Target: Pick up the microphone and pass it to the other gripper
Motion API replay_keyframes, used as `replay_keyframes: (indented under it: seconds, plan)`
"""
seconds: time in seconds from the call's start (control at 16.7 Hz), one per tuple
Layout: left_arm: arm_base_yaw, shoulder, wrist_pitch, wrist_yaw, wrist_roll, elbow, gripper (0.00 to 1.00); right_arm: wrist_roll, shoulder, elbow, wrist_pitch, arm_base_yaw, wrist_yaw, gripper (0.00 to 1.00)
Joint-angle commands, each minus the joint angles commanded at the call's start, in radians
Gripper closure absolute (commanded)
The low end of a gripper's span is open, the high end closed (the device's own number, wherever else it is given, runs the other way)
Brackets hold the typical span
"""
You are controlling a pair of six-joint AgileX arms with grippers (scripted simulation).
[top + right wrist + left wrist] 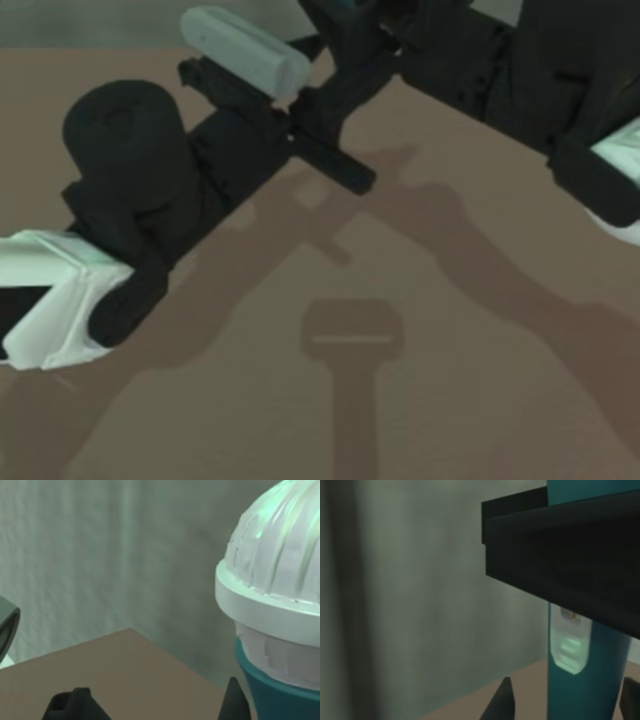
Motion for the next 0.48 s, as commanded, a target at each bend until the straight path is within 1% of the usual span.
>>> replay_keyframes:
  seconds: [0.12, 0.18, 0.48]
  plan:
    - [0.0, 0.0, 0.0, 0.0, 0.0, 0.0, 0.02, 0.0, 0.0, 0.0, 0.0, 0.0, 0.0, 1.0]
    - [0.0, 0.0, 0.0, 0.0, 0.0, 0.0, 0.0, 0.0, 0.0, 0.0, 0.0, 0.0, 0.0, 1.0]
    - [0.0, 0.0, 0.0, 0.0, 0.0, 0.0, 0.0, 0.0, 0.0, 0.0, 0.0, 0.0, 0.0, 1.0]
